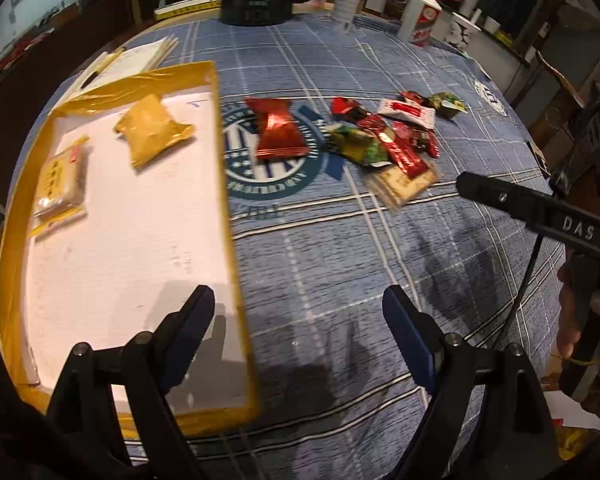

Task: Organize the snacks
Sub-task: 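Withdraw both tools from the tray back toward the remaining snacks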

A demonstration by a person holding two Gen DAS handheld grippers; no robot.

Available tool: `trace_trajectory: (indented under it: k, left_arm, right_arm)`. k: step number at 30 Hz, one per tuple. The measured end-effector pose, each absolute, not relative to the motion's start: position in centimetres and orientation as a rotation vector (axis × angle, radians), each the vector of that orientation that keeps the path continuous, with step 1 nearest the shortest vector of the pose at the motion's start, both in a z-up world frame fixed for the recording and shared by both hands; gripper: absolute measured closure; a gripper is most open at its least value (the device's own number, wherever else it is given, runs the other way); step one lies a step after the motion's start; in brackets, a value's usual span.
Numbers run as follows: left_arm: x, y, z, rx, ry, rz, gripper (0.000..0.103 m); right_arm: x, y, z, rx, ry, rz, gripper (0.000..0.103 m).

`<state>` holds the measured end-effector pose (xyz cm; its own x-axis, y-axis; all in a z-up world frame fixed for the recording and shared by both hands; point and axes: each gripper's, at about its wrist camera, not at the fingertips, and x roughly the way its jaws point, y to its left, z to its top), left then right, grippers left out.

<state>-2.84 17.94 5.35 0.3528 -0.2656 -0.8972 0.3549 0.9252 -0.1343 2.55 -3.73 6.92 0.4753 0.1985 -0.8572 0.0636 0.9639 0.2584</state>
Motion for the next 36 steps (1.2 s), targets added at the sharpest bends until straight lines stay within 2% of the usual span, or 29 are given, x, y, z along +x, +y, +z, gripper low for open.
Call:
trace_trajectory:
  k: [17,31,36]
  left_arm:
    - [-3.2,12.7,6.2,0.192,1.056,-0.384,0.017]
    - [-4.5,8.0,4.2,0.154,1.121,-0.501,0.017]
    - [-1.2,9.0,3.8,0.090,1.132,-0.402,0.017]
  right_arm:
    - [2.8,-9.2,6.9,0.383,1.028,-0.003,0.032]
    - [5.2,-9.6,6.2,0.377,1.030,-0.013,0.032]
    - [5.6,-10.5,5.9,0.374,1.038,-0.011,0.032]
